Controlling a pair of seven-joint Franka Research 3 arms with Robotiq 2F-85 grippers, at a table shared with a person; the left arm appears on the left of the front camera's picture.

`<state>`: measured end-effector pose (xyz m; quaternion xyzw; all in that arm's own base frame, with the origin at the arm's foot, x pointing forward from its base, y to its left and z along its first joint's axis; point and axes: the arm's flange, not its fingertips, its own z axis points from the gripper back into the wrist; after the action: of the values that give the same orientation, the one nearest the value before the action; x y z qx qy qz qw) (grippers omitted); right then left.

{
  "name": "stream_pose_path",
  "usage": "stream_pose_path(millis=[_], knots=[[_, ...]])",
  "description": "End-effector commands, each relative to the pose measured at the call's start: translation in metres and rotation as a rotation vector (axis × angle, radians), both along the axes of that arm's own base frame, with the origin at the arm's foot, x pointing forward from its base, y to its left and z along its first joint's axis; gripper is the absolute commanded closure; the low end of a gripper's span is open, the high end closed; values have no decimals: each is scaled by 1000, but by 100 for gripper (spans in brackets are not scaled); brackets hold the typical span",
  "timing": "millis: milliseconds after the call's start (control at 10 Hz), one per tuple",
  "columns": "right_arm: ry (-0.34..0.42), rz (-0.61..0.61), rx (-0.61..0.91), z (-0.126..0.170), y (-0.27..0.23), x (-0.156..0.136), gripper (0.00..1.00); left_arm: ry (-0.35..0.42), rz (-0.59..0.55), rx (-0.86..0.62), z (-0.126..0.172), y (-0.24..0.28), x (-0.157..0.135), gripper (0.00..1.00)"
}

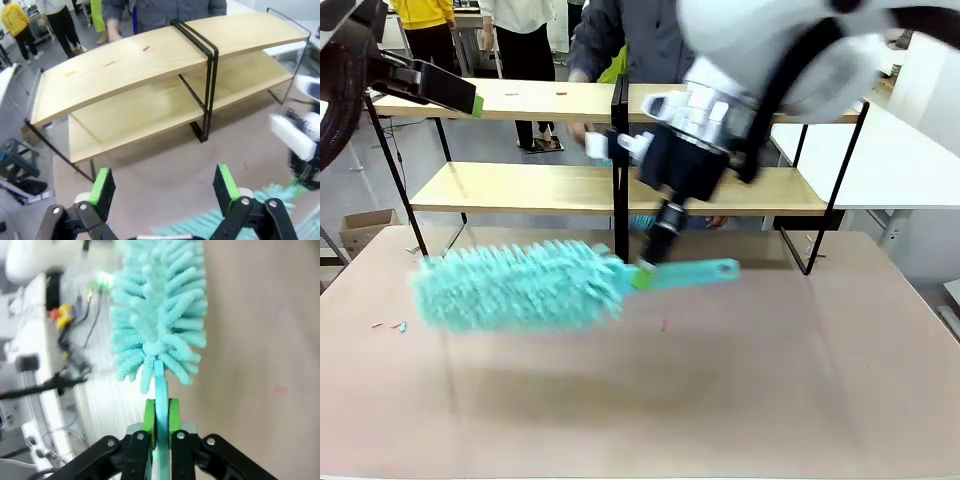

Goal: Clean the shelves.
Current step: Clean another randomly selected level of the Shelf with the Duster.

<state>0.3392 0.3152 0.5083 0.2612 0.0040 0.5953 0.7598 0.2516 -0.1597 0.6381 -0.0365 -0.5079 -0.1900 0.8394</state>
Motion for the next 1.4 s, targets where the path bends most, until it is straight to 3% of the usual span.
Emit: stream_pose_path(millis=[0,200,400,500,600,700,900,1000,1100,1300], knots=[[3,-18,-19,3,-77,-85,88,-2,9,6,1,1,-1,0],[-37,-165,59,-1,-171,-144,88,-2,9,6,1,1,-1,0],[-127,-333,208,-20,-259,-170,88,-2,9,6,1,1,-1,0],[-169,-397,260,-27,-274,-173,88,-2,9,6,1,1,-1,0],[-195,-516,170,-32,-248,-160,88,-2,9,6,1,1,-1,0],[-101,-314,221,20,-250,-141,88,-2,9,6,1,1,-1,0],[-101,-314,221,20,-250,-141,88,-2,9,6,1,1,-1,0],[-141,-387,225,26,-267,-142,88,-2,9,6,1,1,-1,0],[-159,-409,276,50,-298,-139,88,-2,9,6,1,1,-1,0],[-220,-472,373,99,-391,-172,88,-2,9,6,1,1,-1,0]])
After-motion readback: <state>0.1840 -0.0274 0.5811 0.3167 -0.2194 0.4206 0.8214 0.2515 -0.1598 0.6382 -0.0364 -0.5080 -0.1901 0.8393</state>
